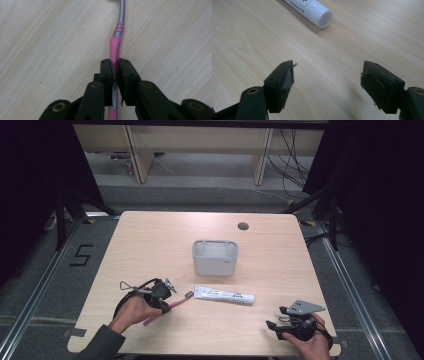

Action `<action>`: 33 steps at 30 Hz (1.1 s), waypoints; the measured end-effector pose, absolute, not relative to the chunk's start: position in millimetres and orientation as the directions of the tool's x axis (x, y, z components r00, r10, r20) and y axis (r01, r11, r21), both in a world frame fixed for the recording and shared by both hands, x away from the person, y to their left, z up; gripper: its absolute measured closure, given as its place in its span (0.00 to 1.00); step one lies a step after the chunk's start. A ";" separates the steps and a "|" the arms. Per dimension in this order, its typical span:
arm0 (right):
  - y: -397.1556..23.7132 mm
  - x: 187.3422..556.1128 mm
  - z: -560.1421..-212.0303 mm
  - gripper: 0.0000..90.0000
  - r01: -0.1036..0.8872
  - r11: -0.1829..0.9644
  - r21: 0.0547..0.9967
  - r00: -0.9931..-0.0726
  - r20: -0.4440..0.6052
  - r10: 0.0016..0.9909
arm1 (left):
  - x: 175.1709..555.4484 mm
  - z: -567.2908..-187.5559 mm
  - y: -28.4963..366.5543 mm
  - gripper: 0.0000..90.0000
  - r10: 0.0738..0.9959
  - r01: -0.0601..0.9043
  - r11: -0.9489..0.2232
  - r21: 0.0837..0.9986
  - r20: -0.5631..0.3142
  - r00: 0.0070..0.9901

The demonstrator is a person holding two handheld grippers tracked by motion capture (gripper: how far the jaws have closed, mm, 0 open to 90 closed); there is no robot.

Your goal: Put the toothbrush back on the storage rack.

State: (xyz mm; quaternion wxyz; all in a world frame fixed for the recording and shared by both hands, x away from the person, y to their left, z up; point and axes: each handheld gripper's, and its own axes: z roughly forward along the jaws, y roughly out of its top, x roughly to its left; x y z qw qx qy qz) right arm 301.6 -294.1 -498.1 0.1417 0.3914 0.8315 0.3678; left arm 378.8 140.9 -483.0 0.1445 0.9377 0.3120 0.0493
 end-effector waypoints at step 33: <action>-295.0 301.9 -497.8 0.30 0.544 0.420 0.726 -0.652 0.050 0.757 | 385.0 -449.7 154.6 0.93 0.559 0.505 -0.785 0.358 0.061 0.827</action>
